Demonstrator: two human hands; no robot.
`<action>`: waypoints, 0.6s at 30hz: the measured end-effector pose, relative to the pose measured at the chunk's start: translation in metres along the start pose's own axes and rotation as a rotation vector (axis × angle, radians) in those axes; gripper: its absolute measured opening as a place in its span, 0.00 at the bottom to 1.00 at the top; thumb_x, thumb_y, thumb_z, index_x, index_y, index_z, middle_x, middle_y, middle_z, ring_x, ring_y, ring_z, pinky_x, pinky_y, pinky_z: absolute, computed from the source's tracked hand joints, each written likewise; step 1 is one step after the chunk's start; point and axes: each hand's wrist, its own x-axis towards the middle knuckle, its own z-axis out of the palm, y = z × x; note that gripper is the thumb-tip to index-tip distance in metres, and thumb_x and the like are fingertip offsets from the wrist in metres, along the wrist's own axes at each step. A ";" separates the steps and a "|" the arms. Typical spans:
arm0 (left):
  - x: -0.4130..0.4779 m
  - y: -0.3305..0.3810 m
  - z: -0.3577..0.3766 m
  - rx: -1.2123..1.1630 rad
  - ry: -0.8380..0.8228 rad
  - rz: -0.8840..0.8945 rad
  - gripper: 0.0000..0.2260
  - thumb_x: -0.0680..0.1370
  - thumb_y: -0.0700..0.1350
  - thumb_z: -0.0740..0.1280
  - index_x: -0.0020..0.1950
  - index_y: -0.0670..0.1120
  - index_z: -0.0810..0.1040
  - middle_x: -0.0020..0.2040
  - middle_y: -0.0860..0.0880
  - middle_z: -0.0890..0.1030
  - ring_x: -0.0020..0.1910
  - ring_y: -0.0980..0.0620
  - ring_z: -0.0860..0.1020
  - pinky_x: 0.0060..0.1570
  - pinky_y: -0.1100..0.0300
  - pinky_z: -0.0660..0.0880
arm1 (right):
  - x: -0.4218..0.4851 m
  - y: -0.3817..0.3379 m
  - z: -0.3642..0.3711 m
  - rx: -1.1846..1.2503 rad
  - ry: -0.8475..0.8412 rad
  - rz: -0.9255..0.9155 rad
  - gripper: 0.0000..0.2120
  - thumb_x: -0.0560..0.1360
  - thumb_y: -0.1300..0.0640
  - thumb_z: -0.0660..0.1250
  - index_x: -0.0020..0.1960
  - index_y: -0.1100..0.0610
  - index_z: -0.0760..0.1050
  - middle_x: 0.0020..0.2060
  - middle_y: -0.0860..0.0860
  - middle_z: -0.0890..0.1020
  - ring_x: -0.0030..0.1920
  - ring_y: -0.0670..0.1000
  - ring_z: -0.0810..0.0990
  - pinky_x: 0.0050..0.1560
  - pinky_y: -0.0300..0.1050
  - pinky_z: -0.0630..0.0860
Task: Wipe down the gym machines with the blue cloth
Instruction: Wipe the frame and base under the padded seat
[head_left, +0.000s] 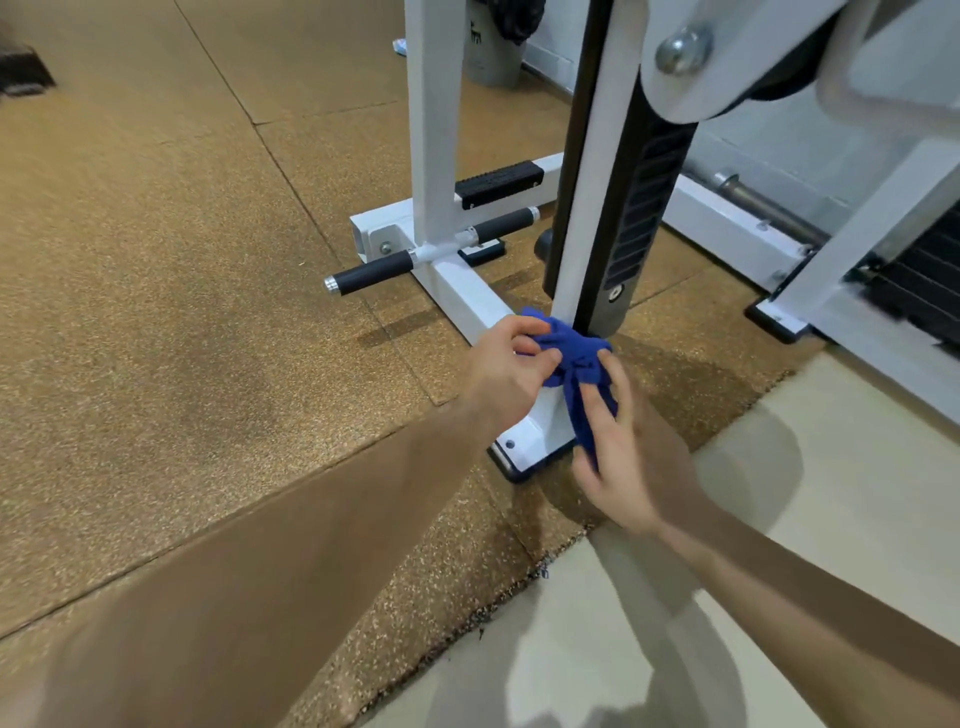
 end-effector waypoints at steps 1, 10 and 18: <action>0.001 0.000 0.003 0.084 0.007 -0.007 0.12 0.77 0.47 0.73 0.59 0.49 0.78 0.42 0.51 0.81 0.45 0.53 0.81 0.49 0.59 0.79 | 0.003 0.001 0.005 0.077 0.020 0.021 0.30 0.72 0.55 0.69 0.72 0.59 0.68 0.76 0.59 0.60 0.62 0.60 0.77 0.50 0.47 0.78; 0.002 -0.009 0.014 0.362 0.026 -0.051 0.05 0.77 0.51 0.71 0.49 0.53 0.77 0.41 0.51 0.82 0.44 0.51 0.80 0.39 0.60 0.74 | 0.000 0.014 0.042 0.526 -0.016 0.225 0.22 0.74 0.60 0.65 0.68 0.53 0.70 0.79 0.48 0.57 0.67 0.48 0.72 0.53 0.48 0.75; 0.002 -0.012 0.026 0.471 0.122 -0.025 0.05 0.78 0.52 0.70 0.45 0.53 0.77 0.50 0.50 0.77 0.45 0.51 0.77 0.43 0.57 0.71 | 0.028 -0.010 0.048 1.119 0.204 0.732 0.07 0.81 0.53 0.63 0.52 0.52 0.79 0.44 0.49 0.84 0.46 0.50 0.83 0.46 0.46 0.75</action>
